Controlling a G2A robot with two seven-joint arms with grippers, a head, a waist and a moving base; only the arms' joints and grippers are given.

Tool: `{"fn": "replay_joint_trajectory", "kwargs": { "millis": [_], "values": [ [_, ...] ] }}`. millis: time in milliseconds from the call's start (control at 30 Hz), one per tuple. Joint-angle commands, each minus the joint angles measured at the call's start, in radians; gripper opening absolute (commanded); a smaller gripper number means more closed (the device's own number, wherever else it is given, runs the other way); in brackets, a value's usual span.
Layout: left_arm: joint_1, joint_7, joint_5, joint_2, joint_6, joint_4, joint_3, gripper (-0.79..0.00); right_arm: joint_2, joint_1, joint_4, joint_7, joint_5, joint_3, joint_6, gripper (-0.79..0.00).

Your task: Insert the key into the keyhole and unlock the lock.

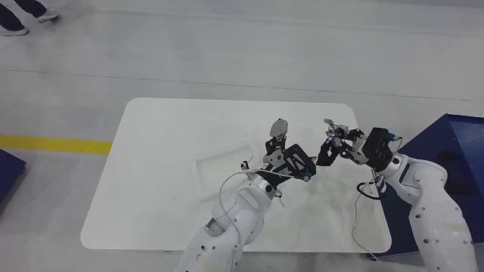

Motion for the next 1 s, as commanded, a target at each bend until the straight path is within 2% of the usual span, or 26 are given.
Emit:
{"fn": "replay_joint_trajectory", "kwargs": {
  "millis": [0, 67, 133, 267, 333, 433, 533, 767, 800, 833, 900, 967],
  "values": [
    [0.000, 0.000, 0.000, 0.000, 0.002, 0.000, 0.000, 0.000, 0.000, 0.000, 0.000, 0.010, 0.072, 0.000, 0.000, -0.785],
    [0.004, -0.009, -0.013, 0.000, -0.010, 0.001, -0.003, 0.000, 0.000, -0.001, -0.004, 0.019, 0.060, -0.001, 0.007, -0.785],
    [-0.001, -0.039, -0.087, 0.004, -0.088, -0.024, -0.037, 0.000, 0.004, -0.018, -0.063, 0.026, -0.051, 0.001, 0.103, -0.785],
    [-0.008, -0.130, -0.250, 0.016, -0.233, -0.083, -0.144, 0.000, 0.012, -0.058, -0.090, -0.094, -0.222, 0.018, 0.242, -0.785],
    [-0.005, -0.215, -0.456, 0.013, -0.301, -0.093, -0.191, 0.000, 0.017, -0.072, -0.094, -0.165, -0.318, 0.026, 0.341, -0.785],
    [-0.020, -0.374, -0.830, 0.004, -0.335, -0.072, -0.243, 0.000, 0.021, -0.088, -0.087, -0.268, -0.440, 0.027, 0.498, -0.785],
    [-0.061, -0.550, -1.141, -0.006, -0.284, -0.025, -0.259, 0.000, 0.020, -0.107, -0.091, -0.343, -0.542, 0.017, 0.690, -0.785],
    [-0.061, -0.550, -1.141, -0.006, -0.284, -0.025, -0.259, 0.000, 0.020, -0.107, -0.091, -0.343, -0.542, 0.017, 0.690, -0.785],
    [-0.043, -0.536, -1.250, -0.012, -0.270, -0.020, -0.255, 0.000, 0.020, -0.108, -0.096, -0.337, -0.560, 0.018, 0.706, -0.785],
    [-0.036, -0.570, -1.416, -0.019, -0.234, -0.014, -0.250, 0.000, 0.021, -0.118, -0.118, -0.329, -0.633, 0.012, 0.775, -0.785],
    [-0.057, -0.673, -1.639, -0.024, -0.130, -0.004, -0.261, 0.000, 0.019, -0.148, -0.136, -0.360, -0.686, -0.007, 0.872, -0.785],
    [-0.078, -0.734, -1.800, -0.030, 0.037, 0.027, -0.272, 0.000, 0.017, -0.161, -0.148, -0.385, -0.725, -0.013, 0.953, -0.785]
  ]
}}
